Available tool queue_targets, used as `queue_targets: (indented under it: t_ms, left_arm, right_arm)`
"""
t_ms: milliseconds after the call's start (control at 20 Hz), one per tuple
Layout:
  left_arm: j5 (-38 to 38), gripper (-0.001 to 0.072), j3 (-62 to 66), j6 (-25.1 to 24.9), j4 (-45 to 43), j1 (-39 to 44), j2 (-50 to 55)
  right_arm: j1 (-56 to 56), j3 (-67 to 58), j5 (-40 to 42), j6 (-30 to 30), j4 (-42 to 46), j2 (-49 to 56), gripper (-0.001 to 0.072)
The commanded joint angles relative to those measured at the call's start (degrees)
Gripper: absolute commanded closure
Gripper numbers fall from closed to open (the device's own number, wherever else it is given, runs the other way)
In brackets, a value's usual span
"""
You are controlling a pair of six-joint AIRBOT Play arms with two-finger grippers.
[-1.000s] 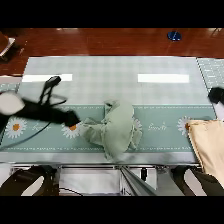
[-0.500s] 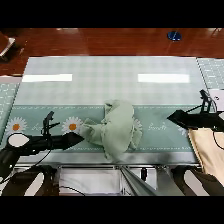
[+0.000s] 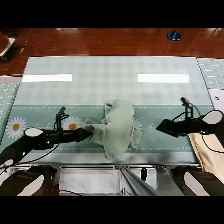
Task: Fold the shirts.
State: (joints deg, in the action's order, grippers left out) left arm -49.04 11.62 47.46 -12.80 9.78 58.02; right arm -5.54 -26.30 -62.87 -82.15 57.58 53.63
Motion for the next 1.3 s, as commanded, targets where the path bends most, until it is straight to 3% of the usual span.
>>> queue_targets:
  t_ms: [0,150,500,550,650,750,850,950,1150,1250]
  left_arm:
    - [-1.6,0.0688,3.6,-4.6,2.7,1.7,4.1]
    - [-1.7,0.0688,4.7,-4.6,2.7,1.7,4.1]
    - [-2.2,0.0688,4.7,-4.6,2.8,1.7,4.1]
    - [-2.2,0.0688,4.8,-4.6,2.8,1.7,4.1]
    - [-3.2,0.0688,5.9,-4.6,2.8,1.4,4.1]
    - [-7.8,0.0688,10.7,-4.6,2.8,-1.8,3.6]
    - [-12.4,0.0688,18.8,-3.2,2.8,-6.9,2.1]
    - [-12.6,0.0689,29.6,1.4,2.8,-11.3,0.0]
    - [-12.5,0.0689,55.5,7.6,2.0,-15.9,-1.2]
    - [-12.9,0.0689,69.1,14.5,-7.3,-17.4,-1.3]
  right_arm:
    - [6.5,1.2,-0.2,-1.1,-3.2,2.2,0.0305]
    - [12.0,1.2,2.1,-0.6,-5.8,7.0,0.0305]
    - [19.1,0.7,10.4,6.5,-21.4,17.2,0.0317]
    - [20.1,0.0,10.6,7.8,-22.9,18.3,0.0396]
    - [21.0,-3.3,8.9,12.4,-24.9,18.5,0.0692]
    - [18.8,-11.0,3.2,12.9,-20.9,16.4,0.0694]
    - [14.5,-22.4,-1.8,8.0,-12.2,12.5,0.0695]
    - [9.8,-37.0,-5.0,3.7,-4.3,9.0,0.0695]
    - [3.8,-68.1,-11.2,1.3,3.3,6.6,0.0695]
    - [2.7,-80.5,-13.2,0.7,7.8,5.7,0.0695]
